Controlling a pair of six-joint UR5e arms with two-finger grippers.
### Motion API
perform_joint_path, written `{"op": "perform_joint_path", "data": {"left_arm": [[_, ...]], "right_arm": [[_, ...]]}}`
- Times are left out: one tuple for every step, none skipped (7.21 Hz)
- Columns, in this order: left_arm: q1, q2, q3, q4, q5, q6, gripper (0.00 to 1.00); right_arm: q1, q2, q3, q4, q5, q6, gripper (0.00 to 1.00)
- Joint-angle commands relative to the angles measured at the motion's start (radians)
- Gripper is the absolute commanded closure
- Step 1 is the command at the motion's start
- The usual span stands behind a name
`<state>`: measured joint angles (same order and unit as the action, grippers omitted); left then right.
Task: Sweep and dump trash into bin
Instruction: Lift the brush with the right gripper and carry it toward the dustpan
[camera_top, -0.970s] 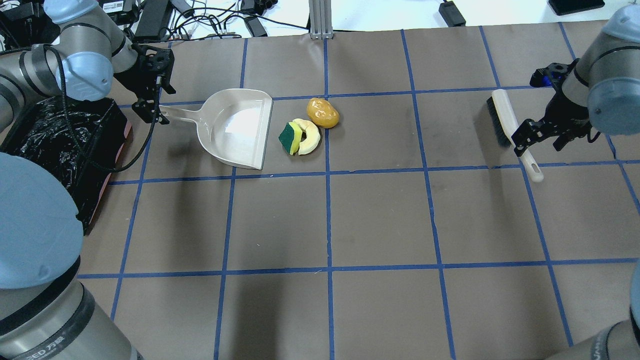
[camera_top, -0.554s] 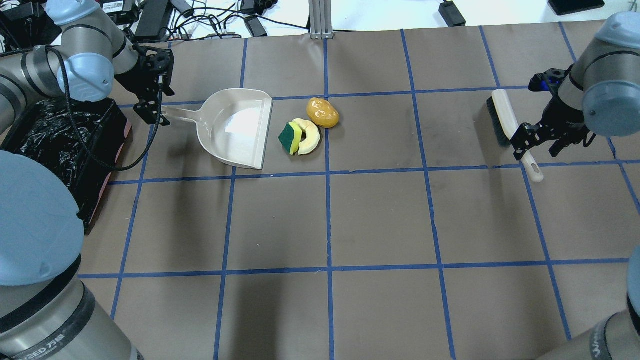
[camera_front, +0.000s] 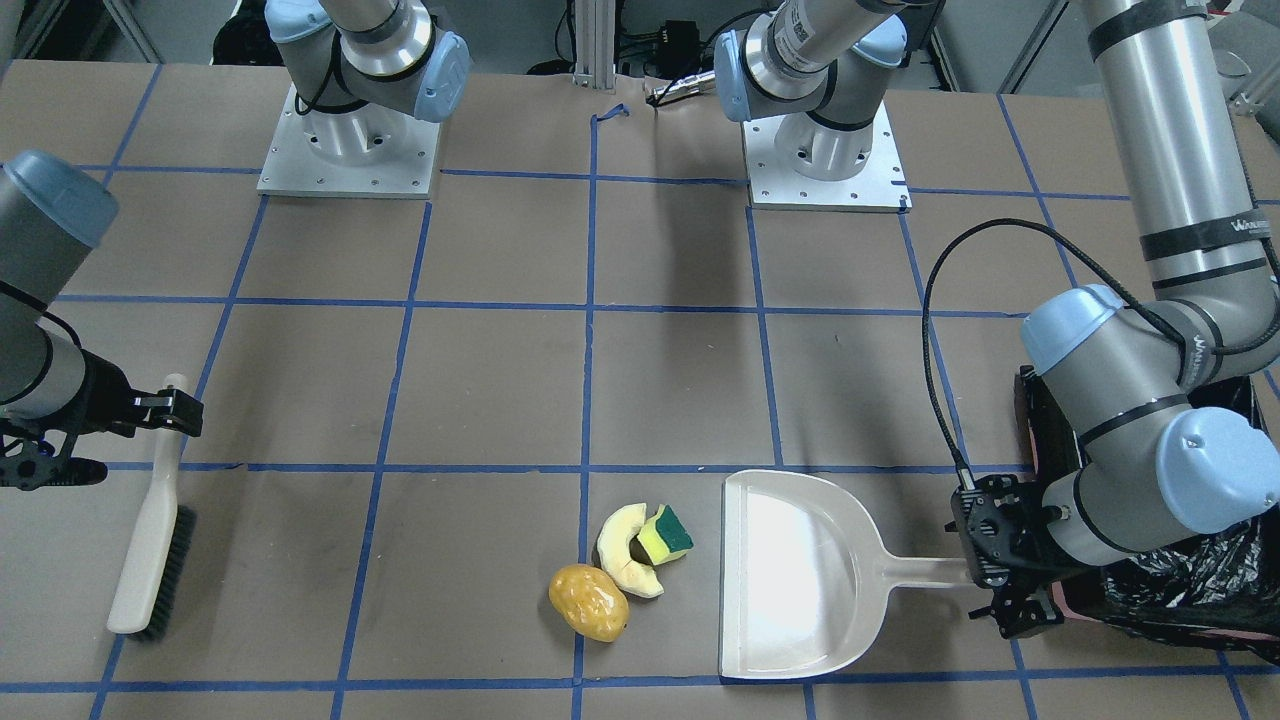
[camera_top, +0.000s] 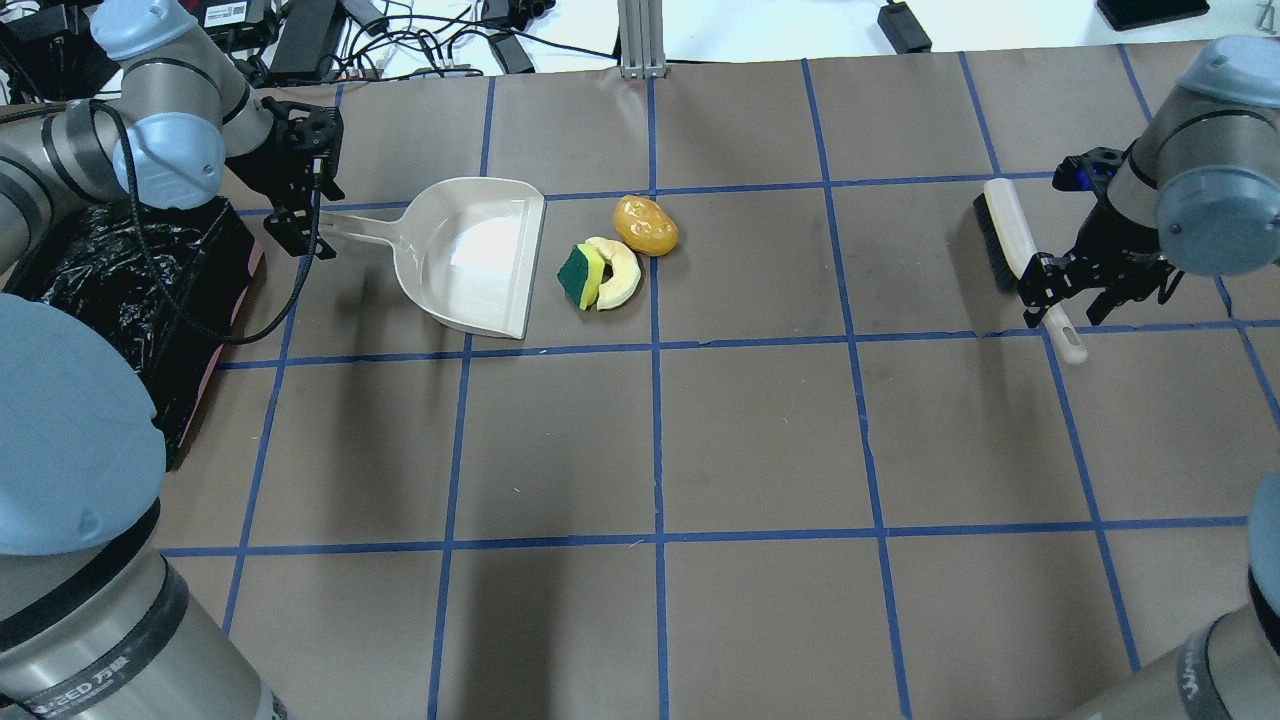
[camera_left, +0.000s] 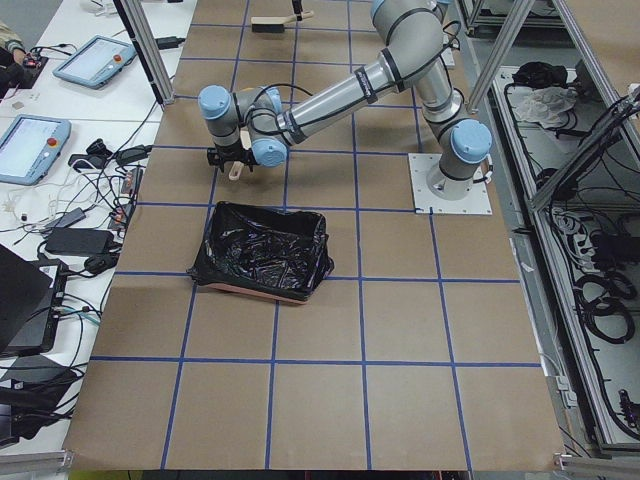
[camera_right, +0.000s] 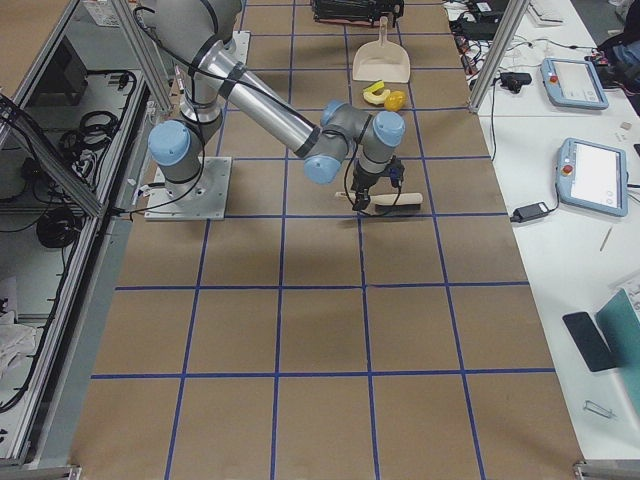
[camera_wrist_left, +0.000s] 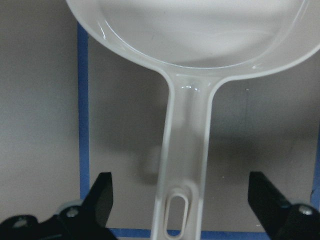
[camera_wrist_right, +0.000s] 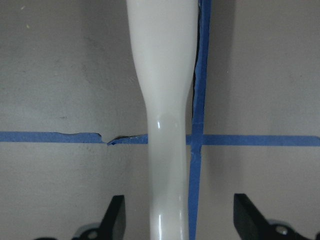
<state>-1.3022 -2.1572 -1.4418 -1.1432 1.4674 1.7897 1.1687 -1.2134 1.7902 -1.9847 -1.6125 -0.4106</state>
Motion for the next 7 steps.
{"op": "perform_joint_path", "data": {"left_arm": [[0.004, 0.0, -0.006, 0.002, -0.001, 0.001, 0.07], [0.004, 0.0, -0.006, 0.003, -0.002, 0.002, 0.18], [0.004, 0.002, -0.008, 0.002, -0.001, 0.002, 0.38], [0.003, 0.002, -0.008, 0.003, -0.001, 0.001, 0.47], [0.003, 0.003, -0.008, 0.002, 0.001, 0.001, 0.56], [0.001, 0.005, -0.008, 0.002, 0.001, 0.001, 0.65], [0.001, 0.003, -0.008, 0.002, 0.001, 0.001, 0.74]], "right_arm": [[0.0, 0.0, 0.0, 0.01, -0.001, 0.003, 0.26], [0.0, 0.0, 0.0, 0.024, -0.001, 0.003, 0.31], [0.0, 0.0, 0.0, 0.029, 0.0, 0.003, 0.33], [0.0, 0.002, 0.0, 0.029, 0.0, 0.003, 0.33], [0.0, 0.002, 0.0, 0.029, 0.0, 0.003, 0.33], [0.0, 0.002, 0.0, 0.029, 0.0, 0.003, 0.35], [0.0, 0.002, 0.0, 0.035, 0.002, 0.003, 0.55]]}}
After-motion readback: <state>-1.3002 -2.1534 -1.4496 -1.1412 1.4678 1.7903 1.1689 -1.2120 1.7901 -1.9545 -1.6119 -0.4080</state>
